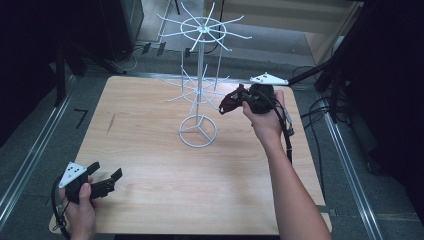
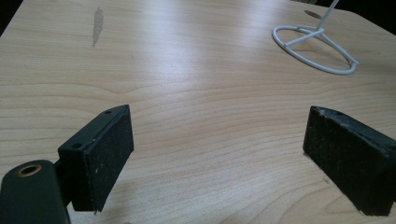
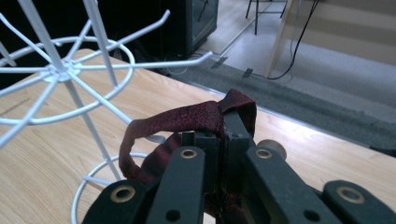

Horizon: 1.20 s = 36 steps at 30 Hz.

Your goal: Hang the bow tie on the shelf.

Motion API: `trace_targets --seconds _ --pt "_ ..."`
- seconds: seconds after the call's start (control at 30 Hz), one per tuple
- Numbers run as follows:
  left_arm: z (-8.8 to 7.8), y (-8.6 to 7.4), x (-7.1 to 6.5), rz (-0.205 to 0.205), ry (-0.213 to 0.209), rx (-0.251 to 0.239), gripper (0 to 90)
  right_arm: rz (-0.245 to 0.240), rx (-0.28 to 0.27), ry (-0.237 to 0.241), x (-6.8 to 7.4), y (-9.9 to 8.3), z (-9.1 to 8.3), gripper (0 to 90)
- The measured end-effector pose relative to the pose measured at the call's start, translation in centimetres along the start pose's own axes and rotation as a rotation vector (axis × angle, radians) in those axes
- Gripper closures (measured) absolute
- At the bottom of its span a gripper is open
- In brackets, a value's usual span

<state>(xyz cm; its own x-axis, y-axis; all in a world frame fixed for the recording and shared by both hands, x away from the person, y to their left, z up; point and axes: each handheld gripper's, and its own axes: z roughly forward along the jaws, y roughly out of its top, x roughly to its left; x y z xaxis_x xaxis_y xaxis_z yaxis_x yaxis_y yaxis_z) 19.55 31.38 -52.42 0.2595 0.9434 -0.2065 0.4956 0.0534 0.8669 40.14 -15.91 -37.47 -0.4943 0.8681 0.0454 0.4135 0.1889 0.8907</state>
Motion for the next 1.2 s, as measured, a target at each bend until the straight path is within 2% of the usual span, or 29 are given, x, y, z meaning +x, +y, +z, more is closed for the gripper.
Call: trace_targets --seconds 0.27,0.47,0.67,0.87,1.03,1.1,1.17,1.2 --pt "0.0 0.0 0.0 -0.001 -0.001 -0.001 9.3 -0.009 0.041 0.008 0.5 -1.2 1.8 89.0" --pt "0.0 0.0 0.0 -0.002 0.000 -0.001 9.3 -0.010 0.028 0.014 1.3 -2.1 2.7 89.0" --pt "0.0 0.0 0.0 -0.004 0.000 -0.002 9.3 -0.003 0.039 0.013 2.1 -3.6 4.1 88.9" --pt "0.0 0.0 0.0 -0.004 -0.001 -0.001 9.3 0.043 0.012 0.018 2.8 -4.9 5.0 88.6" --pt "0.0 0.0 0.0 -0.003 -0.001 -0.001 9.3 0.059 0.033 0.017 3.0 -6.3 5.9 88.3" --pt "0.0 0.0 0.0 -0.003 -0.001 -0.001 9.3 0.085 0.031 0.023 3.0 -6.8 6.1 87.9" --pt "0.0 0.0 0.0 -0.003 -0.001 0.000 9.3 0.102 0.030 0.031 2.8 -7.3 6.2 85.2" --pt "0.0 0.0 0.0 -0.004 -0.001 -0.001 9.3 0.110 0.024 0.037 2.7 -7.5 6.1 80.5"
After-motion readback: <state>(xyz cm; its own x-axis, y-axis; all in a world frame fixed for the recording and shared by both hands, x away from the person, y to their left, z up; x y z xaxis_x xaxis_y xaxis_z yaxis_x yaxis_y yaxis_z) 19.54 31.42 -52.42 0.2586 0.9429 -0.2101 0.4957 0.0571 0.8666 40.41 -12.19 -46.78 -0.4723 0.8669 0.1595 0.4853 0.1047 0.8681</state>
